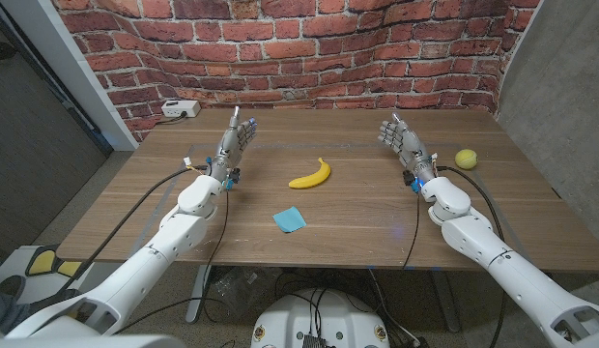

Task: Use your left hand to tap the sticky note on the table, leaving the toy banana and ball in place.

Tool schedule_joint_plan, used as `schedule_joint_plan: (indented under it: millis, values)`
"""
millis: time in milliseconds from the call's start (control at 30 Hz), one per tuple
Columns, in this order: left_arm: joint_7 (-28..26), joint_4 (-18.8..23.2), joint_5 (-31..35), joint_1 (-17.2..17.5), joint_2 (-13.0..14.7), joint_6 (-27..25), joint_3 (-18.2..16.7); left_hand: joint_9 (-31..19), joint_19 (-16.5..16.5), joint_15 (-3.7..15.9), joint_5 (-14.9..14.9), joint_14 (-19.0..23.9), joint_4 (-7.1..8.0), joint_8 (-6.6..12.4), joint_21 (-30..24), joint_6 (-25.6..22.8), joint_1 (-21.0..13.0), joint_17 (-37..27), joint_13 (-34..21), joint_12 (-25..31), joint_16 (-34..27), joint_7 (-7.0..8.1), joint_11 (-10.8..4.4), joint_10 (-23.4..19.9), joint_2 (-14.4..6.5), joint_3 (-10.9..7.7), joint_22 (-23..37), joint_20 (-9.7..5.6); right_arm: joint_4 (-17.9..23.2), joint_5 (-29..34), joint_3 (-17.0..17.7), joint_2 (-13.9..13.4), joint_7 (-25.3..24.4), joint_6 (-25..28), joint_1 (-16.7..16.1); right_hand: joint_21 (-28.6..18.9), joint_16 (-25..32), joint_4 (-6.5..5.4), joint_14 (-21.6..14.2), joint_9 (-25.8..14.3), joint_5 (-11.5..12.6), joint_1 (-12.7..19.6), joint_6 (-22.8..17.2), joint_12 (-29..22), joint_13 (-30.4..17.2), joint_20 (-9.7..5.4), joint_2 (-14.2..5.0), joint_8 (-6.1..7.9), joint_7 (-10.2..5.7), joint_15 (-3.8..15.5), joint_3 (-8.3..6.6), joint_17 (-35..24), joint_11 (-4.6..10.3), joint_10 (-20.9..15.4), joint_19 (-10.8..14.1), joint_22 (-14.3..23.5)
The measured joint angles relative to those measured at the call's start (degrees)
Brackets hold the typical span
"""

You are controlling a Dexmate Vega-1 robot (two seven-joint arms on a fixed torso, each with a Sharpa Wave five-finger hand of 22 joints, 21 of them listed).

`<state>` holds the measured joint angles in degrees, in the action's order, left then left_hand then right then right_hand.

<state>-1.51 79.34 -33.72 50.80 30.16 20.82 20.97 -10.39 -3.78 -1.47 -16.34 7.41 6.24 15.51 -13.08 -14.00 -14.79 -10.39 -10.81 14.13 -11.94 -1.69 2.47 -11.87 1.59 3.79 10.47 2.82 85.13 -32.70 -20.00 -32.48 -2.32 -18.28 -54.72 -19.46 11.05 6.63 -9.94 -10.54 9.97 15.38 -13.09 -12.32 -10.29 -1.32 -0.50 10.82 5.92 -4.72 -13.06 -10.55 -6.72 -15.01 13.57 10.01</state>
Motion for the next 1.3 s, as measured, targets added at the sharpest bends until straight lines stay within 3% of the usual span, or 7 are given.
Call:
schedule_joint_plan:
  millis: [133,500,1067,1300]
  values:
    - [0.11,-1.56,1.14,-0.34,-0.85,1.83,0.40,0.01,0.44,0.03,0.00,-0.70,0.00,0.01,0.65,-1.28,-0.14,0.00,0.00,-0.39,0.53,0.86,-0.05,0.52,-0.14,0.00,-0.08,0.60,1.07,0.24,0.39,-0.41,-0.73,0.13,-0.87,0.00,0.00,-0.40,-0.03,0.00,0.00,0.00,-0.21,0.00,0.00,0.00,0.00,0.00,-0.21,-0.03,0.10,0.00,0.00,0.00,0.00,0.00]
    - [-0.34,-2.77,4.10,-0.37,-1.14,5.44,1.25,0.00,1.04,0.04,0.00,-1.31,-0.24,-0.70,1.01,-0.70,-0.52,0.00,0.01,-1.17,0.94,0.73,-0.12,1.36,-0.52,0.23,-0.08,1.19,3.59,1.02,1.19,-1.23,-2.64,1.29,-2.82,0.44,0.00,-0.40,-0.33,0.01,0.00,-0.24,-0.41,0.00,0.00,0.31,-0.23,0.00,-0.40,-0.31,0.10,0.01,-0.31,-0.31,-0.31,-0.01]
    - [1.24,0.03,5.12,1.97,1.51,7.30,1.30,0.00,1.66,-0.27,0.00,-1.61,-0.23,-2.02,1.22,1.42,-0.53,0.00,0.01,-1.71,0.94,-0.37,0.30,1.78,-0.49,0.71,-0.08,1.80,9.87,2.40,2.54,-2.92,-6.47,3.75,-6.51,0.84,-0.27,-0.40,0.13,0.01,0.00,-0.46,-0.42,0.00,0.01,0.62,-0.46,0.21,-0.40,-0.51,0.10,0.01,-0.53,-0.09,-0.62,-0.01]
    - [1.38,3.82,5.33,5.20,4.43,7.51,0.07,0.00,1.43,-0.27,0.00,-1.61,-0.16,-2.02,1.22,1.41,-1.05,-0.01,0.01,-1.71,0.94,-0.37,0.30,1.78,0.03,1.10,-0.08,2.02,11.76,3.74,2.79,-3.22,-9.01,4.81,-7.79,1.06,-0.26,-0.40,0.51,0.01,0.00,-0.46,-0.42,0.00,0.01,0.62,-0.46,0.21,-0.40,-0.71,0.10,0.02,-0.53,-0.09,-0.62,-0.01]
